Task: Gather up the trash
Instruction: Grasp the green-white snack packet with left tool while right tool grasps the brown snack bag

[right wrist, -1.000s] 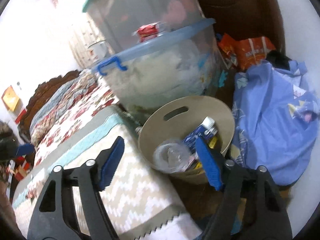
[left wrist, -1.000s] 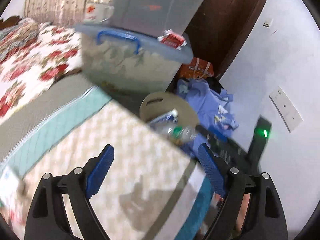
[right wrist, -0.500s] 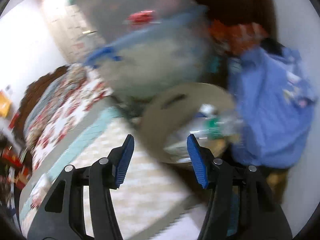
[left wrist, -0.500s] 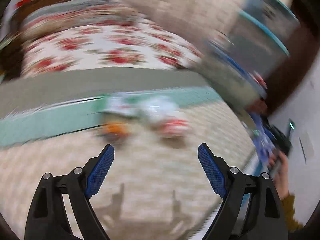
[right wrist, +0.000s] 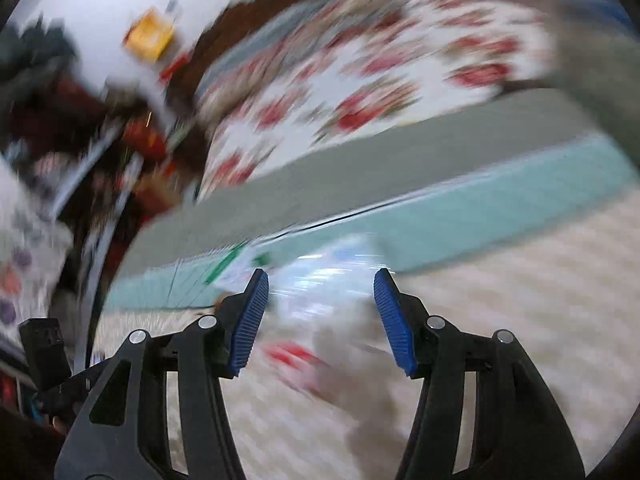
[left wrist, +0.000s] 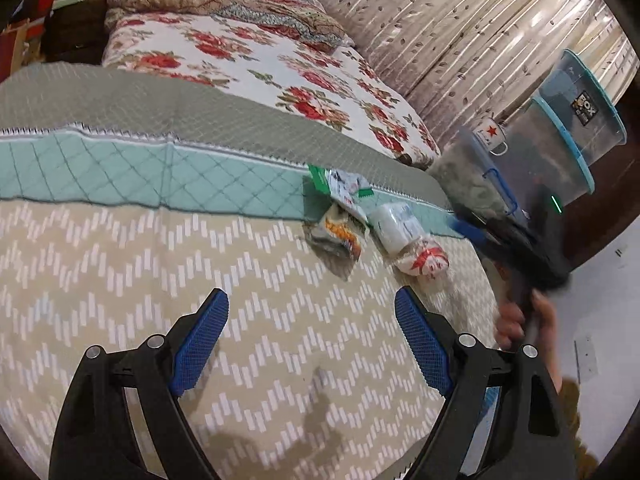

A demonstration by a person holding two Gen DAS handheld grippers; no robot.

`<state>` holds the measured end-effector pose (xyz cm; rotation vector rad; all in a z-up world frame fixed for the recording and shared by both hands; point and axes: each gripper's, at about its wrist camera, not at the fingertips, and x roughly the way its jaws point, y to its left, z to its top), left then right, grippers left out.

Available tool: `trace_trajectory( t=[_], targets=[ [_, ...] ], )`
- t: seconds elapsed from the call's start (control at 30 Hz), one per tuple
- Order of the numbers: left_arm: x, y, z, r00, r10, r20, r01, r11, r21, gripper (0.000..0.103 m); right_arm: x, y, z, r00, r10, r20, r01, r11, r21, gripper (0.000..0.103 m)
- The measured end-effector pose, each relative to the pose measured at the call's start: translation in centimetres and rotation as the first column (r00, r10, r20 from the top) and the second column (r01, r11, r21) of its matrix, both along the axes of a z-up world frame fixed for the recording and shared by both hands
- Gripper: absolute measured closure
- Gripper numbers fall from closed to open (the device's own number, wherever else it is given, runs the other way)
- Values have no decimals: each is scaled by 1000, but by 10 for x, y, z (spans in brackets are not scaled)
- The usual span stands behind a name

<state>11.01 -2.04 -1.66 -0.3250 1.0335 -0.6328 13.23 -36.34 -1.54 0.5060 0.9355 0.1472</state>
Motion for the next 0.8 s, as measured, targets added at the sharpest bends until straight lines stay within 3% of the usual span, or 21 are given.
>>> trace_trajectory(
  t=[0.2,0.33,0.43,0.53,0.6,0.67,0.8],
  targets=[
    [-15,25,-12,1000,-2,-23,2,1000,-6,22,92,90,-34,987,76,-138,-90,991,-96,39],
    [-22,49,-17,1000,13,-25,-13,1000,-1,22,103,111,-50,971,130,-203,-153,983,-104,39],
    [-21,68,-17,999,37,-28,-38,999,-27,22,71,136,-38,951,273,-144,-277,961,-9,39],
    [-17,80,-16,998,60,-28,-61,997,-46,22,18,170,-29,887,455,-75,-444,887,122,39],
    [-13,82,-18,997,60,-40,-63,996,-59,22,-24,184,-26,853,521,-30,-513,848,133,39],
    [-10,79,-19,997,47,-55,-51,996,-77,22,-55,181,-21,867,498,10,-497,862,96,37],
    [-14,65,-18,999,10,-33,-12,998,-61,22,-99,140,-17,932,344,112,-357,925,129,34]
  ],
)
